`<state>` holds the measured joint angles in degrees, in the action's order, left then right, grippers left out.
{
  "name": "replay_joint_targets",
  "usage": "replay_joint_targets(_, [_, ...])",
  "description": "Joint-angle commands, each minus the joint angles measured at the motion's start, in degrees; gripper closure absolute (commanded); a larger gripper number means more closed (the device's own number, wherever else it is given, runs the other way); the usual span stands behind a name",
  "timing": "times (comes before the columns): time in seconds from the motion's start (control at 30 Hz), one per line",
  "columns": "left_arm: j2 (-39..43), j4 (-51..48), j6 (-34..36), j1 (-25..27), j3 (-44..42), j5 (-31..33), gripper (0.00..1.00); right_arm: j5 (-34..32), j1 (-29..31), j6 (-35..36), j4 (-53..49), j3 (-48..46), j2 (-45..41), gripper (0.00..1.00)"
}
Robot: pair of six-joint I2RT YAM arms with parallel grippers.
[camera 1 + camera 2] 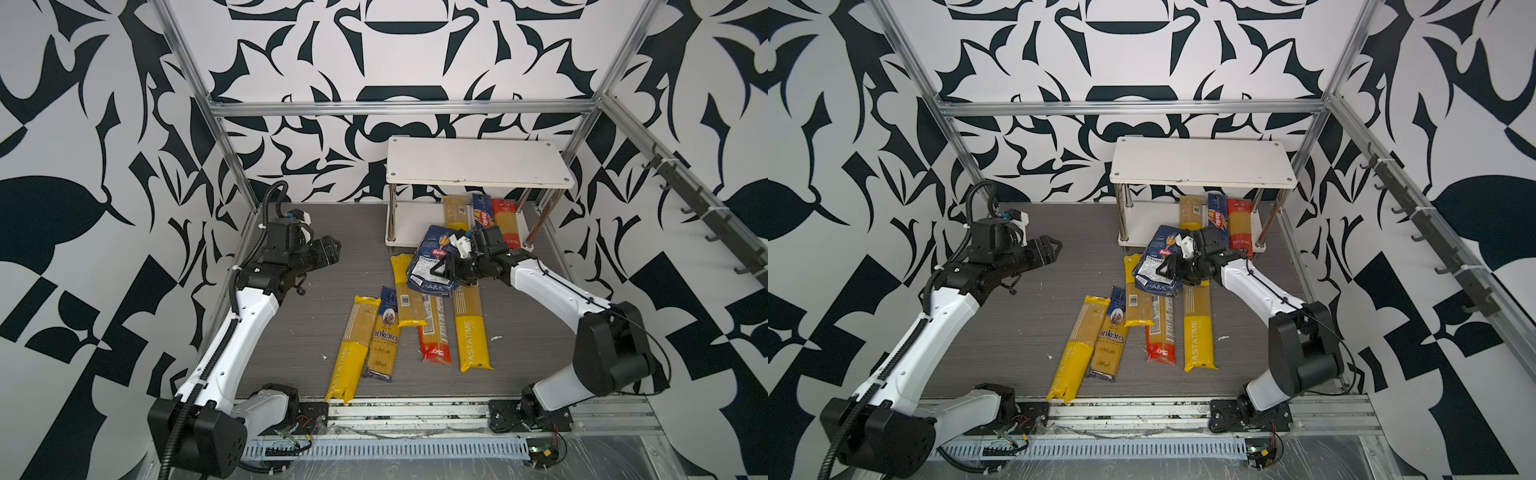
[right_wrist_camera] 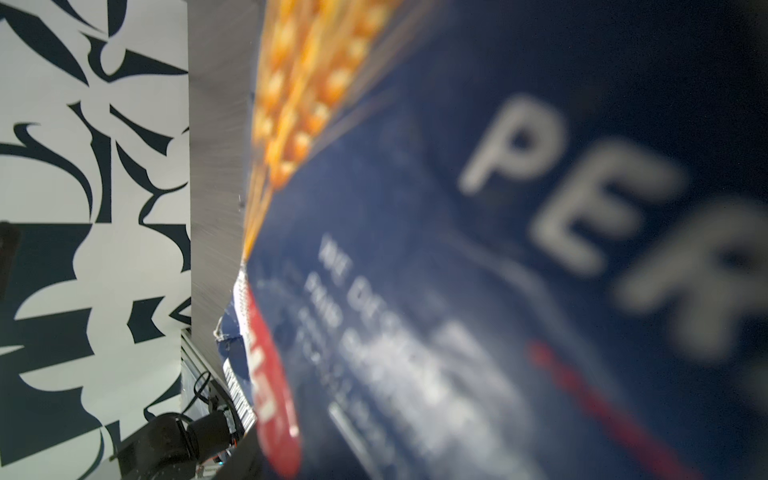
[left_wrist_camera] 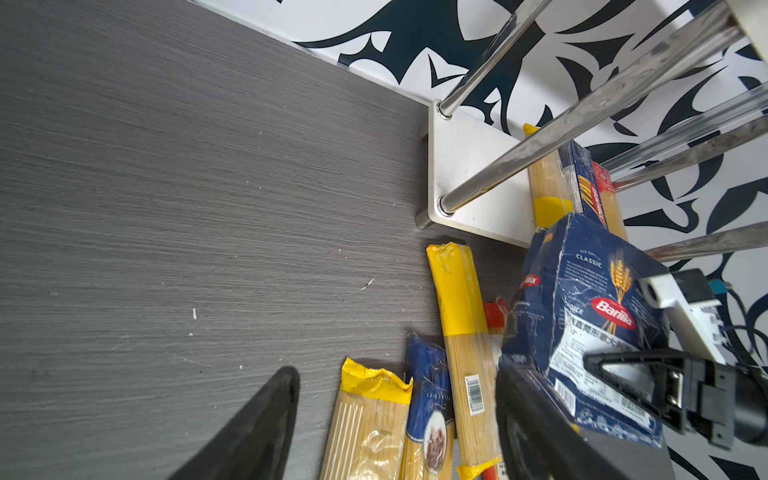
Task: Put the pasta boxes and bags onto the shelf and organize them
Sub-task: 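Push the blue box onto the shelf's lower tier with the right gripper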
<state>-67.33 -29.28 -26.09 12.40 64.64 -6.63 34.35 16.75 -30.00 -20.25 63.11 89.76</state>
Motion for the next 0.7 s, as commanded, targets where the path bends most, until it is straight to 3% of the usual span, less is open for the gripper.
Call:
replay_joint_targets(0.0, [-1.5, -1.5, 1.2, 0.1, 2.6, -0.3, 0.23, 5.4, -1.9, 0.9, 10.9, 6.9, 0.5, 0.70])
replay_joint_targets(0.67, [-8.0, -2.1, 4.5, 0.2, 8.2, 1.6, 0.22, 8.0, -4.6, 3.7, 2.1, 39.8, 27.2, 0.68])
